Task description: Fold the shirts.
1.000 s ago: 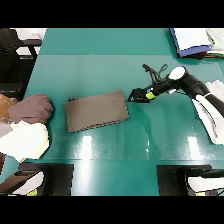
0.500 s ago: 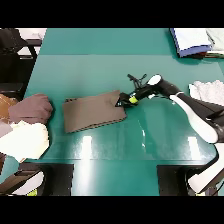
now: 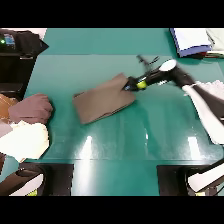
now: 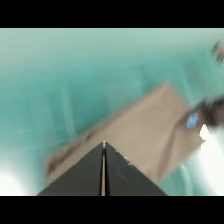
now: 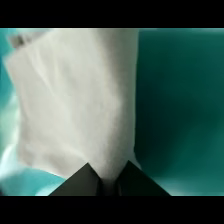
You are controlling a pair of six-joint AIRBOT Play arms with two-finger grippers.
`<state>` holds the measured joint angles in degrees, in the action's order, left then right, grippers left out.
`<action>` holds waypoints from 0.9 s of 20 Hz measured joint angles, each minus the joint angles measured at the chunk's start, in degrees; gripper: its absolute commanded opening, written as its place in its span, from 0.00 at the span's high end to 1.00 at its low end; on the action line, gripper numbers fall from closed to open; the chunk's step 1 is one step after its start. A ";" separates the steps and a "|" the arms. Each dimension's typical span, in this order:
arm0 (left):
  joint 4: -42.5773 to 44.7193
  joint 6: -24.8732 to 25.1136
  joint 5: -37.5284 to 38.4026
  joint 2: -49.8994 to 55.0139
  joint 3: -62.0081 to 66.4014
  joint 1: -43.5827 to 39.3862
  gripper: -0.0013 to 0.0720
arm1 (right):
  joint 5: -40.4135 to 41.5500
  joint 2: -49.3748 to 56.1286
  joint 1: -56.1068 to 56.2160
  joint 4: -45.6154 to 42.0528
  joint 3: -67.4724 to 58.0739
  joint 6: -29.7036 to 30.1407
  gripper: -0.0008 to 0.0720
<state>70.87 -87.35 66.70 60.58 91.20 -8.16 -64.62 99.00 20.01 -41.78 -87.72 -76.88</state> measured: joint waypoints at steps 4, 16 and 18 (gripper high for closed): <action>-0.20 0.22 -1.18 0.00 0.00 -4.37 0.95 | -0.33 -8.31 -15.56 -7.13 -0.20 -3.89 0.96; -0.28 -1.92 -5.51 0.00 -0.04 -10.91 0.95 | -0.42 -17.00 -49.77 -11.80 -0.96 -5.66 0.96; -0.33 -2.25 -5.66 0.00 -0.04 -11.06 0.95 | -0.44 -17.14 -50.51 -11.74 -3.06 -5.25 0.96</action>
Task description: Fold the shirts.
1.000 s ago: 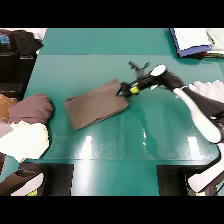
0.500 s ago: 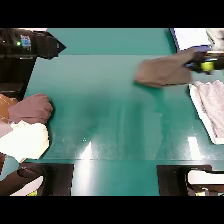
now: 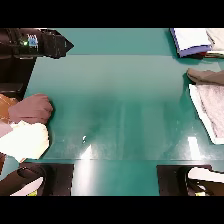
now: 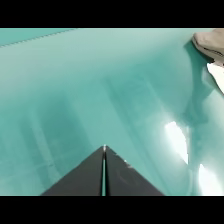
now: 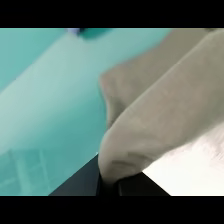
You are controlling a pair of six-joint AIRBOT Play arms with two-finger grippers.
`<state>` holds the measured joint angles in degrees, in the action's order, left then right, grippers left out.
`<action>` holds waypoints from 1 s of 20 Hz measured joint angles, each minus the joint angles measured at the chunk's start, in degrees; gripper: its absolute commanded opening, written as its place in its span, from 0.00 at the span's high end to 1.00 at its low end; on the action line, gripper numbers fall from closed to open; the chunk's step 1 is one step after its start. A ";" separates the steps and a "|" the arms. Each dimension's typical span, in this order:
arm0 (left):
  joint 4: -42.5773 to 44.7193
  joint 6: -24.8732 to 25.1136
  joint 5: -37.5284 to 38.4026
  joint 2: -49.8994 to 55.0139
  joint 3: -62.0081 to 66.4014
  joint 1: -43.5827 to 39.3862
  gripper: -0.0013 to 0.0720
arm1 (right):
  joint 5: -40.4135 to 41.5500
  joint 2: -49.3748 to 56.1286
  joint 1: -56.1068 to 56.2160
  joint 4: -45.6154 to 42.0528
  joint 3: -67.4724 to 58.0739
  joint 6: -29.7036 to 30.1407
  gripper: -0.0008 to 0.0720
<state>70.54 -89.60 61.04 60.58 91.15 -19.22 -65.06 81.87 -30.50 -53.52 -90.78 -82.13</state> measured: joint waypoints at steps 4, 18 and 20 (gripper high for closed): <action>0.00 -0.33 -0.04 0.00 0.00 -0.04 0.95 | -2.86 -0.15 0.24 0.02 -7.72 0.39 0.96; 0.13 0.90 1.53 0.00 0.00 -0.04 0.94 | -14.69 -13.14 -10.38 -12.24 5.46 -0.28 0.96; 0.15 1.18 1.55 0.00 0.00 -0.04 0.94 | -15.08 -16.11 -12.92 -15.58 12.48 -0.35 0.46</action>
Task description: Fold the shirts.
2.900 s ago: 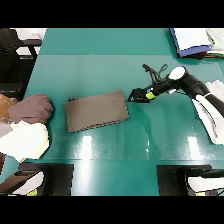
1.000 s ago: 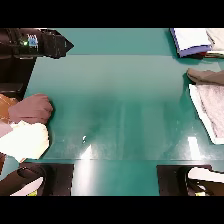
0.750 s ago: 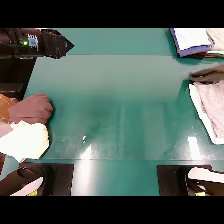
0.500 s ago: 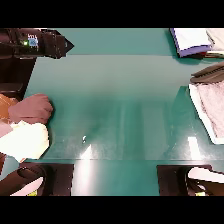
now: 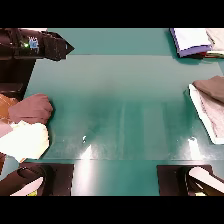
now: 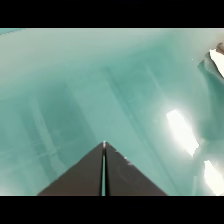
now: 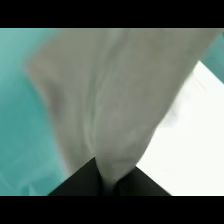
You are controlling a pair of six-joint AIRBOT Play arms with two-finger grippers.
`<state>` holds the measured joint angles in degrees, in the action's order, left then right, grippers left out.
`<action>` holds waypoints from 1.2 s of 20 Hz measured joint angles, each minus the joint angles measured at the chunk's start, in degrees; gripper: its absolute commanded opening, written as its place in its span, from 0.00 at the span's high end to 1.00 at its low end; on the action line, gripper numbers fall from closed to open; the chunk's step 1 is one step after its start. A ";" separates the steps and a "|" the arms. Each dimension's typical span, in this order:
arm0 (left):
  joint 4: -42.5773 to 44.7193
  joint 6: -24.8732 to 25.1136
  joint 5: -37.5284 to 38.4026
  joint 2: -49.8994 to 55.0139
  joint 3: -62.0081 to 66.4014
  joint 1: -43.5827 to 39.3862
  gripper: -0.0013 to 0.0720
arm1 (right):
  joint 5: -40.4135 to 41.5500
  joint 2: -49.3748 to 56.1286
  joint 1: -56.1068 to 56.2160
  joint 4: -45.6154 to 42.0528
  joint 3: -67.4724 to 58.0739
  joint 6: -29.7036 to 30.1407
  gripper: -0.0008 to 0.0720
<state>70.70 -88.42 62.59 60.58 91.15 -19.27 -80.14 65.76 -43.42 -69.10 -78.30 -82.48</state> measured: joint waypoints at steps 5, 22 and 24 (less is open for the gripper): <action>0.00 0.92 0.52 0.00 0.00 0.00 0.94 | -0.72 -4.28 -4.79 -2.86 10.51 -0.02 0.06; 1.05 1.42 -0.59 0.00 0.00 0.00 0.94 | 5.01 -6.29 42.27 11.76 -1.44 0.04 0.96; 1.05 1.42 -0.92 0.00 0.00 0.00 0.94 | 5.42 -6.29 45.22 11.82 -1.70 0.04 0.96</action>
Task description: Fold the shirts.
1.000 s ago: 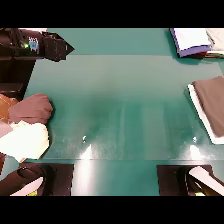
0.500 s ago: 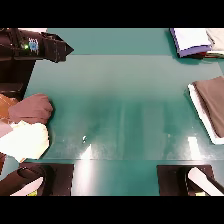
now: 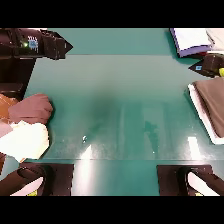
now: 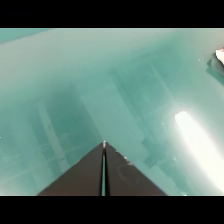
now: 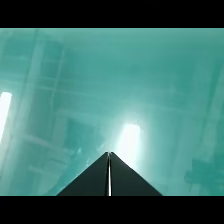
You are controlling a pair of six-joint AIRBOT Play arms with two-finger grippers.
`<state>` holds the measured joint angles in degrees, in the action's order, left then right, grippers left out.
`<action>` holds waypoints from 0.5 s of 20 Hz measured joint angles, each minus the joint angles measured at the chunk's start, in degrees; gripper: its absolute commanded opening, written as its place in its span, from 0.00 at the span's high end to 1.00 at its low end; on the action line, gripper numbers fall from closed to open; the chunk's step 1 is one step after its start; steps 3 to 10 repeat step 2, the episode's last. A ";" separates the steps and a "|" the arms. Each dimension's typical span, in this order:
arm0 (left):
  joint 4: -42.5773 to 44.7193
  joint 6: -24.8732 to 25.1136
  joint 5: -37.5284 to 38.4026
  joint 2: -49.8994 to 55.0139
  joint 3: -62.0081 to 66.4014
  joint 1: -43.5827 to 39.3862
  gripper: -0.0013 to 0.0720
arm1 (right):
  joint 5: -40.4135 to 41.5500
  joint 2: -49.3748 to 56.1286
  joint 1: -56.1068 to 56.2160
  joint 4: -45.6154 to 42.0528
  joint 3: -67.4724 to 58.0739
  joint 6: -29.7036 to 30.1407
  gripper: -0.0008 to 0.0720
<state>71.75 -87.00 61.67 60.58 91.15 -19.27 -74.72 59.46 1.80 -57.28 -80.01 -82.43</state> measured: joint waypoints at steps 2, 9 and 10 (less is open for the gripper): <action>0.00 0.02 -0.63 0.00 0.00 0.00 0.94 | 0.11 0.00 1.68 0.04 -0.13 0.00 0.96; 0.00 0.02 -0.63 0.00 0.00 0.00 0.94 | 0.11 0.00 1.68 0.04 -0.13 0.00 0.96; 0.00 0.02 -0.63 0.00 0.00 0.00 0.94 | 0.11 0.00 1.68 0.04 -0.13 0.00 0.96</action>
